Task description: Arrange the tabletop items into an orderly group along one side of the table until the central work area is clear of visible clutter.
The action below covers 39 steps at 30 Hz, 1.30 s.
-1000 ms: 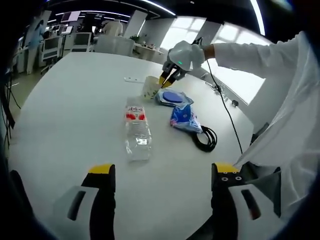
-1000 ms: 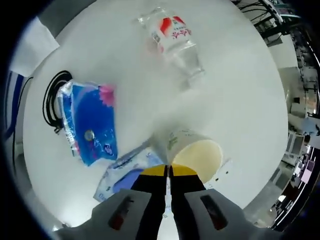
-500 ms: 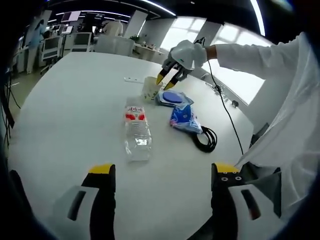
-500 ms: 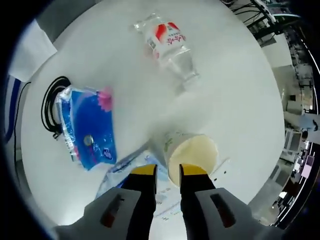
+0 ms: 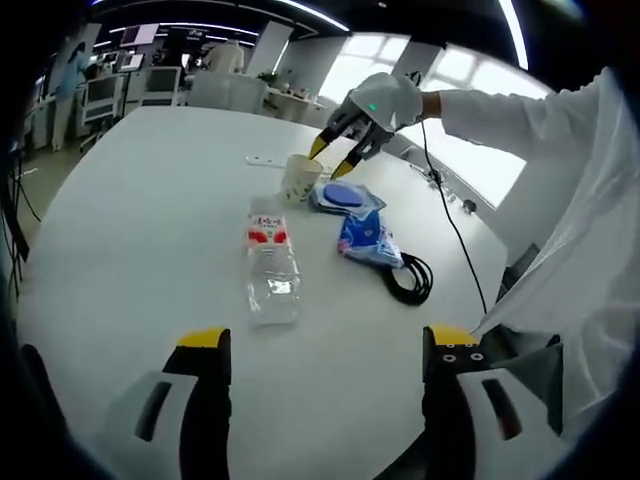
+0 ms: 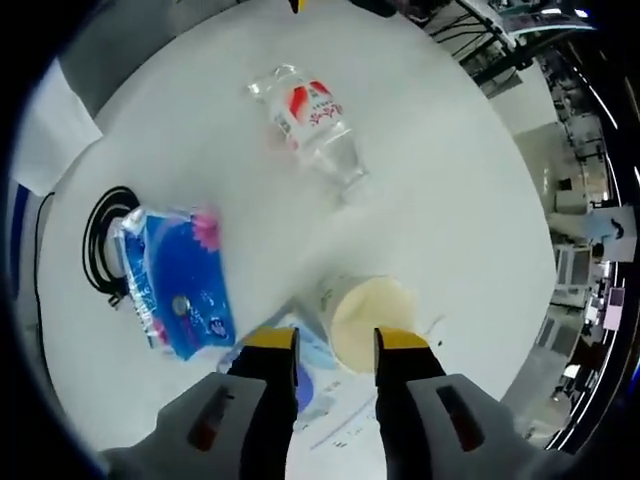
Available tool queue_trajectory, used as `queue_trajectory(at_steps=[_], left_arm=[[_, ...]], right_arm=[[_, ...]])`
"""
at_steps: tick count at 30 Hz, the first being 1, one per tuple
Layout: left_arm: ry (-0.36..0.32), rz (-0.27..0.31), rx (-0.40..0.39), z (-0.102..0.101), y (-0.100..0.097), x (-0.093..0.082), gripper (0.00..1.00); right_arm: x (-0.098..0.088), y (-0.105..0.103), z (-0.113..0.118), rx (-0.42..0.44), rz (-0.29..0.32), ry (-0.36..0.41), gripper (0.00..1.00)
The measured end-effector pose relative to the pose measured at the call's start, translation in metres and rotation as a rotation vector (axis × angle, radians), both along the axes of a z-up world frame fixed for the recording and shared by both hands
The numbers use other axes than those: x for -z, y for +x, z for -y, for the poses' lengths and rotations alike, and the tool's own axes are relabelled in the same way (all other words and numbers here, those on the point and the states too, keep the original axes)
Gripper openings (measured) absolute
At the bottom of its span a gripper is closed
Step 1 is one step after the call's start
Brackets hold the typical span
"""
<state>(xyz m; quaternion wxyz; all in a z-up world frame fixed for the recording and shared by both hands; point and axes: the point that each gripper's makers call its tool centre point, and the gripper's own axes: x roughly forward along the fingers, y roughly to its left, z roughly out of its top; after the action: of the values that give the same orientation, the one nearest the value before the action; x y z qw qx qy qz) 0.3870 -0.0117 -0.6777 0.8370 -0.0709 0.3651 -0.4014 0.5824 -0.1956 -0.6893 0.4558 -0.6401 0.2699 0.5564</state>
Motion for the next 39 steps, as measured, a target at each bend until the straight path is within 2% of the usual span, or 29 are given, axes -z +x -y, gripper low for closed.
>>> queue_trajectory(at_steps=[21, 24, 35, 39], left_arm=[[0.018, 0.022, 0.018, 0.003, -0.002, -0.013, 0.81], [0.021, 0.027, 0.018, 0.005, -0.001, -0.016, 0.81], [0.034, 0.04, 0.035, 0.008, -0.001, -0.024, 0.82], [0.037, 0.047, 0.041, 0.01, 0.0, -0.028, 0.82]], right_arm=[[-0.024, -0.011, -0.002, 0.148, 0.038, 0.185, 0.5], [-0.027, -0.014, 0.0, 0.168, 0.04, 0.198, 0.51], [-0.047, -0.025, 0.005, 0.316, 0.022, 0.352, 0.54], [-0.052, -0.03, 0.011, 0.358, 0.022, 0.386, 0.55]])
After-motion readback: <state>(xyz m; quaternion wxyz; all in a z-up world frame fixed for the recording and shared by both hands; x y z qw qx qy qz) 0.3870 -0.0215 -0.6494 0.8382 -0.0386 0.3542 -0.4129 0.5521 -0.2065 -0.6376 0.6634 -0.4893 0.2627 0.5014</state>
